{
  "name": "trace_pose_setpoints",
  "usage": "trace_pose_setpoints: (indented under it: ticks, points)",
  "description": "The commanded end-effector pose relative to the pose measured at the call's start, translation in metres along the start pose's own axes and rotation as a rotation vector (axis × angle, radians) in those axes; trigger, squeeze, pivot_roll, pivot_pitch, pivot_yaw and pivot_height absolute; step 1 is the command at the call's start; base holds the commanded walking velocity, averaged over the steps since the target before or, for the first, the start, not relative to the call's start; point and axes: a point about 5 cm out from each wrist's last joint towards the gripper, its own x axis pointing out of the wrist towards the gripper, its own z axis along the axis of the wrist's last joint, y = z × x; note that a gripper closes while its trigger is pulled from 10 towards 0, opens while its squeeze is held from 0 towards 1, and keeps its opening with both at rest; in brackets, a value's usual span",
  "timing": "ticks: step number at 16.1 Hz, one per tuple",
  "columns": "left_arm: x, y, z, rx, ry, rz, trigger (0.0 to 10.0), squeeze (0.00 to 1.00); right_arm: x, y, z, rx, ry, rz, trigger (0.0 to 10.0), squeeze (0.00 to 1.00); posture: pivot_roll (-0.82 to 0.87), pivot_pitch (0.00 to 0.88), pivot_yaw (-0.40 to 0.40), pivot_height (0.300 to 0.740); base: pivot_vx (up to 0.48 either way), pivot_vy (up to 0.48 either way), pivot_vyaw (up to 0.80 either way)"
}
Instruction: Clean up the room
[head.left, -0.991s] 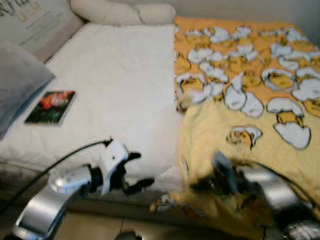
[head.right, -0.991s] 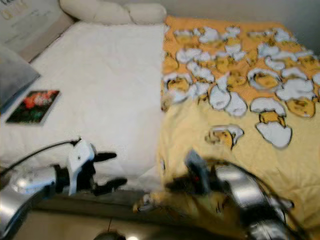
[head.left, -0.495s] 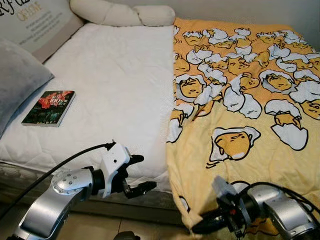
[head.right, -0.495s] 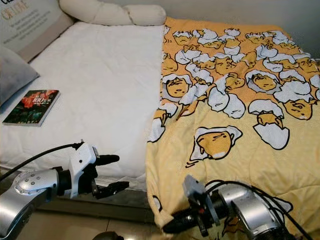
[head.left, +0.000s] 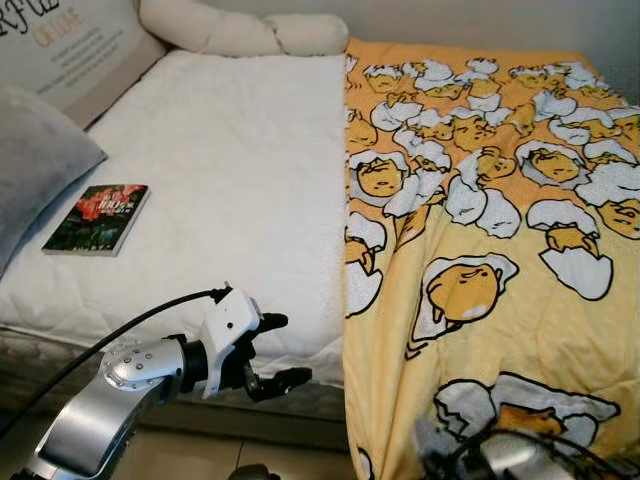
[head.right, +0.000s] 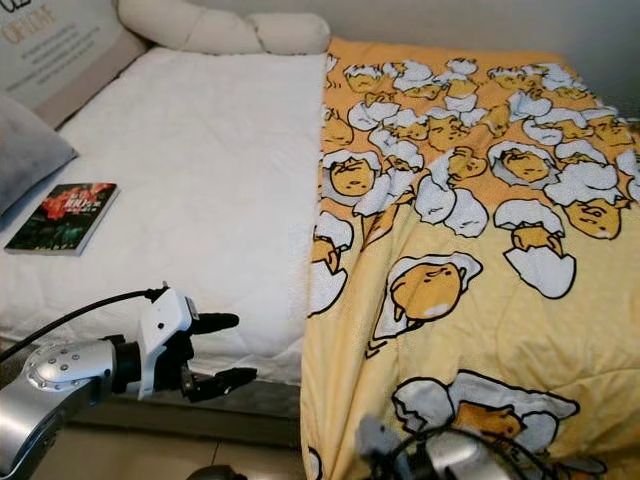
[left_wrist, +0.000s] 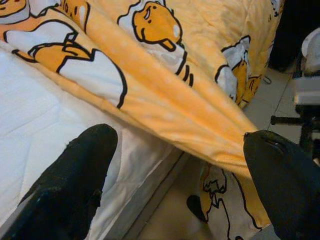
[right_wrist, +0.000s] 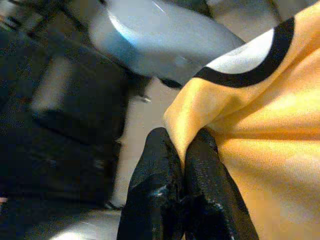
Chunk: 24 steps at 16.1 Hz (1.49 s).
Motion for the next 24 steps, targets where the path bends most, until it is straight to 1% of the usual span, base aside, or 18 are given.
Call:
trace_pose_setpoints:
  ticks: [1, 2, 3, 4, 5, 7, 8, 9, 12, 14, 16, 17, 18, 19, 20, 21, 23, 24]
  points:
    - [0.0, 0.001, -0.002, 0.008, 0.014, -0.006, 10.0, 0.17, 0.002, -0.003, -0.001, -0.018, 0.021, -0.036, 10.0, 0.0, 0.13, 0.0, 0.018, 0.74, 0.0, 0.0, 0.0]
    - [0.0, 0.002, -0.001, 0.01, 0.013, -0.005, 10.0, 0.17, 0.006, -0.012, 0.001, -0.007, -0.013, -0.124, 10.0, 1.0, 0.13, 0.0, 0.018, 0.74, 0.0, 0.0, 0.0]
    - [0.0, 0.002, -0.001, 0.012, 0.013, -0.004, 10.0, 0.17, 0.008, -0.016, 0.004, -0.003, -0.043, -0.173, 10.0, 1.0, 0.13, 0.0, 0.019, 0.74, 0.0, 0.0, 0.0]
    - [0.001, 0.005, 0.001, 0.02, 0.006, 0.01, 10.0, 0.18, 0.01, -0.03, 0.016, -0.014, -0.15, -0.35, 10.0, 1.0, 0.13, 0.0, 0.018, 0.74, 0.0, 0.0, 0.0]
    - [0.001, 0.007, 0.002, 0.025, 0.0, 0.023, 10.0, 0.17, 0.008, -0.037, 0.022, -0.015, -0.206, -0.44, 10.0, 1.0, 0.13, 0.0, 0.019, 0.74, 0.0, 0.0, 0.0]
    - [0.002, 0.009, 0.004, 0.028, -0.013, 0.047, 10.0, 0.18, -0.002, -0.054, 0.038, 0.012, -0.264, -0.575, 10.0, 1.0, 0.13, 0.0, 0.019, 0.74, 0.0, 0.0, 0.0]
    - [0.003, 0.009, 0.004, 0.028, -0.013, 0.041, 10.0, 0.17, -0.025, -0.067, 0.074, -0.036, -0.323, -0.587, 10.0, 1.0, 0.13, 0.0, 0.021, 0.74, 0.0, 0.0, 0.0]
    - [0.003, 0.008, 0.004, 0.029, -0.011, 0.033, 10.0, 0.17, -0.037, -0.065, 0.103, -0.108, -0.363, -0.52, 10.0, 1.0, 0.13, 0.0, 0.022, 0.74, 0.0, 0.0, 0.0]
    - [0.004, 0.008, 0.004, 0.029, -0.011, 0.029, 10.0, 0.17, -0.037, -0.045, 0.116, -0.163, -0.367, -0.407, 10.0, 1.0, 0.12, 0.0, 0.022, 0.74, 0.0, 0.0, 0.0]
    - [0.006, 0.01, 0.005, 0.033, -0.021, 0.046, 10.0, 0.18, -0.043, -0.047, 0.134, -0.158, -0.433, -0.468, 10.0, 1.0, 0.12, 0.0, 0.024, 0.74, 0.0, 0.0, 0.0]
    - [0.01, 0.019, 0.008, 0.014, -0.084, 0.152, 10.0, 0.18, -0.049, -0.051, 0.16, -0.17, -0.565, -0.623, 10.0, 1.0, 0.11, 0.0, 0.025, 0.74, 0.0, 0.0, 0.0]
    - [0.013, 0.027, 0.01, -0.018, -0.142, 0.258, 10.0, 0.18, -0.055, -0.057, 0.171, -0.183, -0.62, -0.786, 10.0, 1.0, 0.11, 0.0, 0.025, 0.74, 0.0, 0.0, 0.0]
    - [0.015, 0.034, 0.012, -0.058, -0.199, 0.379, 10.0, 0.18, -0.063, -0.065, 0.175, -0.148, -0.653, -0.954, 10.0, 1.0, 0.1, 0.0, 0.022, 0.74, 0.0, 0.0, 0.0]
    - [0.016, 0.041, 0.011, -0.088, -0.229, 0.489, 10.0, 0.18, -0.069, -0.074, 0.175, -0.083, -0.655, -1.116, 10.0, 0.0, 0.1, 0.0, 0.017, 0.74, 0.0, 0.0, 0.0]
    - [0.018, 0.042, 0.01, -0.088, -0.237, 0.527, 10.0, 0.18, -0.072, -0.078, 0.172, -0.035, -0.653, -1.199, 10.0, 0.0, 0.1, 0.0, 0.011, 0.74, 0.0, 0.0, 0.0]
    - [0.019, 0.041, 0.009, -0.088, -0.233, 0.532, 10.0, 0.18, -0.072, -0.079, 0.171, -0.024, -0.649, -1.228, 10.0, 0.0, 0.1, 0.0, 0.008, 0.74, 0.0, 0.0, 0.0]
    - [0.025, 0.039, 0.007, -0.113, -0.247, 0.584, 10.0, 0.18, -0.068, -0.078, 0.164, 0.032, -0.65, -1.344, 10.0, 0.0, 0.1, 0.0, -0.008, 0.74, 0.0, 0.0, 0.0]
    - [0.025, 0.041, 0.007, -0.119, -0.264, 0.622, 10.0, 0.18, -0.067, -0.075, 0.162, 0.041, -0.668, -1.361, 10.0, 0.0, 0.09, 0.0, -0.013, 0.74, 0.0, 0.0, 0.0]
